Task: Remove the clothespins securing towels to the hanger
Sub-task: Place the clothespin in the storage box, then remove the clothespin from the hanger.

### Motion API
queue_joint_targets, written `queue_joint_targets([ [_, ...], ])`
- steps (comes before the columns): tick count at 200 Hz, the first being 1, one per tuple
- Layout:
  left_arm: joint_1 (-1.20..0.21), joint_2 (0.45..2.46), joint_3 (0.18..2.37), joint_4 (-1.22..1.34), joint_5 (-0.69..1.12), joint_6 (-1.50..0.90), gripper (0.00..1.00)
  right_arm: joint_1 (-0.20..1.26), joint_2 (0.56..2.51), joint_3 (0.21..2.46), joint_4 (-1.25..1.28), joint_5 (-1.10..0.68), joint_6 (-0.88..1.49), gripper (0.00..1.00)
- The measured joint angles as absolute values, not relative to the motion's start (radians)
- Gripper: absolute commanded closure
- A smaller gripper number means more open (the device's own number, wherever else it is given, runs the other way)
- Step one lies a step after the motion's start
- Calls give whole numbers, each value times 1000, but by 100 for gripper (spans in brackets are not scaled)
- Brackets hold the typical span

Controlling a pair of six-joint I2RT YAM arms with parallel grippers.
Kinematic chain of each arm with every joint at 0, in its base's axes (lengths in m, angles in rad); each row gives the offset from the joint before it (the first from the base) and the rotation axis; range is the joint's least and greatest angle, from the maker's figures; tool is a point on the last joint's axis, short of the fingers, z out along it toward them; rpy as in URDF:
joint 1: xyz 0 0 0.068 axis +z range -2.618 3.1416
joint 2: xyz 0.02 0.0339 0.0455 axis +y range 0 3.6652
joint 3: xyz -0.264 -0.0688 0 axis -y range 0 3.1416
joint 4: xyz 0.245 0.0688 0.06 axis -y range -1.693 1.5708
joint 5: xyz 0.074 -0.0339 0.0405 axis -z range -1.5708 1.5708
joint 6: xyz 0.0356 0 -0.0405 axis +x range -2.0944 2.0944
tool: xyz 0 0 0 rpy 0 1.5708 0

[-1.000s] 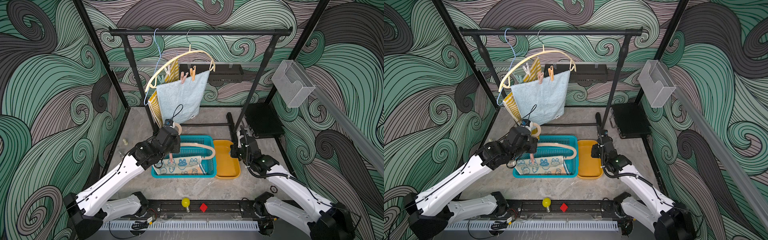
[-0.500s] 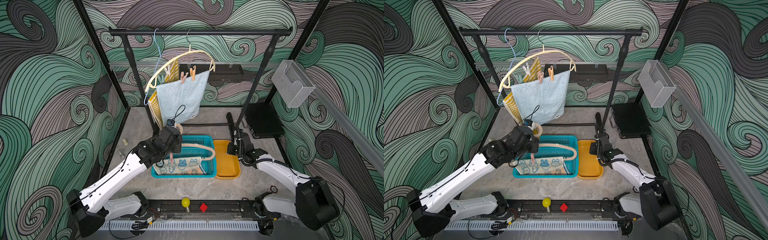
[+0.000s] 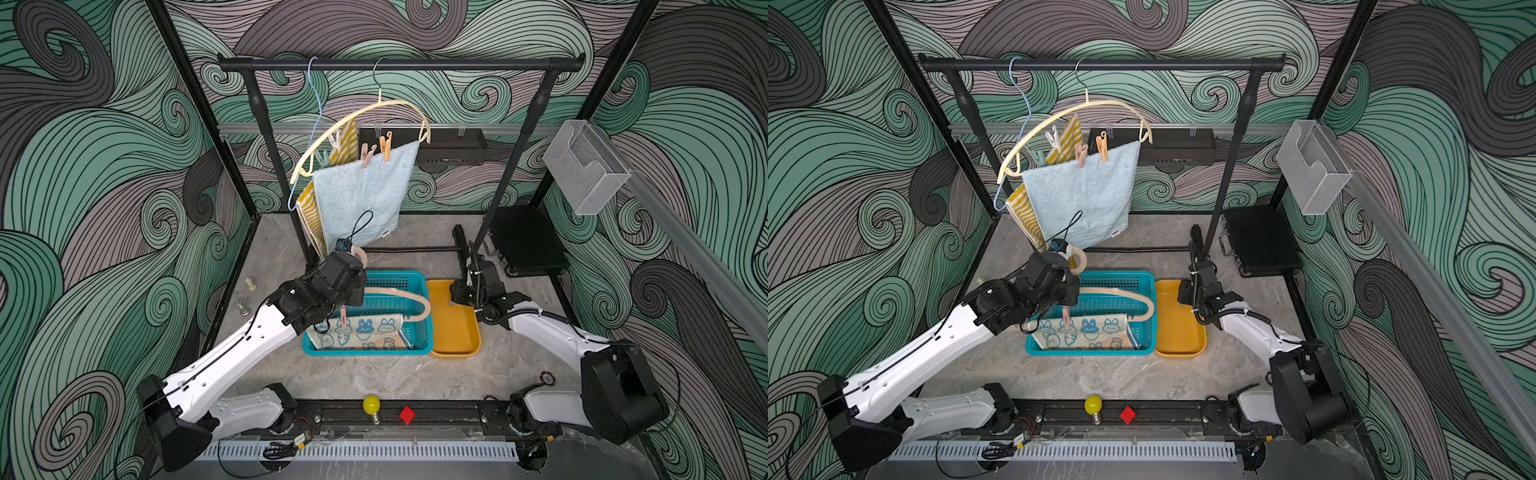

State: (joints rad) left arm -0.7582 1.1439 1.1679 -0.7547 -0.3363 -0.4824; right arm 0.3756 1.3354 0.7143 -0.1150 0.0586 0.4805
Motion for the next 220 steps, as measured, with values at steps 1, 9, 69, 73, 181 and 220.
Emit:
queue_joint_targets([
  [1, -758, 1144, 1168, -755, -336, -482, 100, 376, 1335, 715, -115, 59, 480, 44],
  [9, -758, 1144, 1168, -755, -336, -482, 100, 376, 1335, 721, -115, 54, 480, 43],
  [69, -758, 1144, 1168, -754, -332, -481, 100, 376, 1246, 729, -141, 1, 463, 41],
  [73, -758, 1144, 1168, -755, -331, -481, 100, 376, 1229, 729, -142, -8, 460, 40],
  [181, -759, 1185, 1179, -722, -239, -478, 100, 395, 692, 610, -122, -361, 400, 38],
  [220, -764, 1200, 1199, -715, -225, -479, 100, 492, 648, 594, -111, -430, 377, 36],
])
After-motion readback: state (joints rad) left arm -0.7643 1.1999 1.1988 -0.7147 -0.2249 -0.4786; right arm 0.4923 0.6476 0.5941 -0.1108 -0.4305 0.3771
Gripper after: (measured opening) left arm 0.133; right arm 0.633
